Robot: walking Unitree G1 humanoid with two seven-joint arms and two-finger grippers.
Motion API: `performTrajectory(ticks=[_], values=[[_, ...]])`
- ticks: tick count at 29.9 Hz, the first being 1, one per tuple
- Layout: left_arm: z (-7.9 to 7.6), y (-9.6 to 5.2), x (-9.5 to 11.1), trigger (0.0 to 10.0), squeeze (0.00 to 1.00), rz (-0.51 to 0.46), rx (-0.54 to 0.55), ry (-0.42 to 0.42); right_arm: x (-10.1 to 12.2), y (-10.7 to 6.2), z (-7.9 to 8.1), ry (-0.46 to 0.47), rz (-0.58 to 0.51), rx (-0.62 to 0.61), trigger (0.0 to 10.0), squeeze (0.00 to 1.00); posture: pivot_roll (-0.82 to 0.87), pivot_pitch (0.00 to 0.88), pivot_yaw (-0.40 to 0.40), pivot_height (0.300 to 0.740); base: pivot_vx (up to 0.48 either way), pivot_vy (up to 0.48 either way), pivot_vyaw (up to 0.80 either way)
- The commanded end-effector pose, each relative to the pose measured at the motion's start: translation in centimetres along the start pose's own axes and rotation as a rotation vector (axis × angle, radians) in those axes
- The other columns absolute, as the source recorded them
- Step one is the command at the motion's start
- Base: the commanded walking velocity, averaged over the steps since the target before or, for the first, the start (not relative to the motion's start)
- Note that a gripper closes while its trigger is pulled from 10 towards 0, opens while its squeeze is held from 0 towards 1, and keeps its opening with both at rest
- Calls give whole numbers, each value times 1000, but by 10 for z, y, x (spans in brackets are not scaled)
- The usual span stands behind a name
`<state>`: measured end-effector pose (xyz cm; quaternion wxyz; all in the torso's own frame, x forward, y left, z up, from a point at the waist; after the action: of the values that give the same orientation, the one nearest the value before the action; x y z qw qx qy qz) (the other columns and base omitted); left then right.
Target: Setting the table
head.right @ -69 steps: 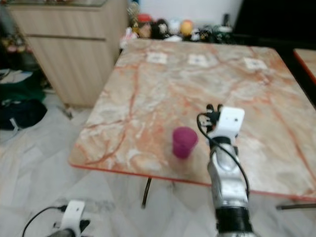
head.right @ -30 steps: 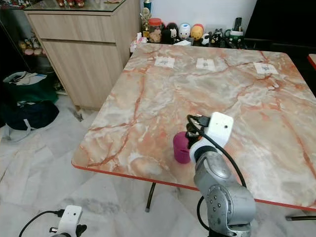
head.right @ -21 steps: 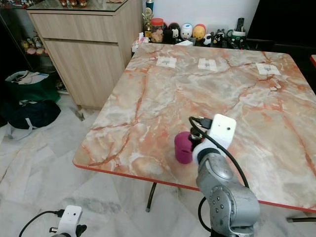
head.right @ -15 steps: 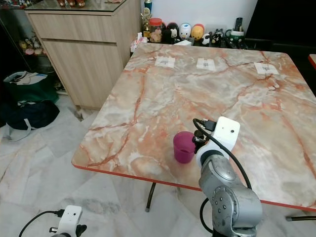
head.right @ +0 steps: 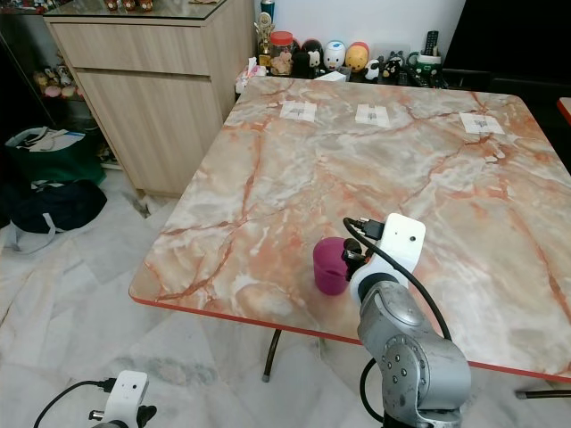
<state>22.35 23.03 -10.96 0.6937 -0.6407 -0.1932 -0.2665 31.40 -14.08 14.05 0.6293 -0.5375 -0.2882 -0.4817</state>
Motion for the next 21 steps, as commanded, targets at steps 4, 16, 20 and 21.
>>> performTrajectory(ticks=[4, 16, 20, 21], values=[[0, -1, -5, 10000, 0, 21, 0, -4, -11, 2, -2, 11, 41, -6, 10000, 0, 72, 90, -21, 740, 0, 0, 0], [0, -1, -5, 10000, 0, 20, 1, -4, -14, 3, 2, 17, 54, 21, 10000, 0, 73, 88, -20, 740, 0, 0, 0], [0, -1, -5, 10000, 0, 20, 1, -6, -16, 4, 4, 22, 61, 41, 10000, 0, 75, 88, -21, 740, 0, 0, 0], [0, -1, -5, 10000, 0, 20, 1, -7, -16, 4, 5, 23, 62, 44, 10000, 0, 76, 88, -21, 740, 0, 0, 0]])
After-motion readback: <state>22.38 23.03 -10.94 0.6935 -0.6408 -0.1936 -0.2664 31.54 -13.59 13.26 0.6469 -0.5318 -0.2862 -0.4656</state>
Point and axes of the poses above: a point about 5 cm out from each wrist's last joint towards the gripper, its own y axis pointing out of the wrist towards the gripper, its own x axis along the axis of the wrist's last joint, z = x × y, the point moved 5 cm from there along y, pointing out of the wrist towards the gripper
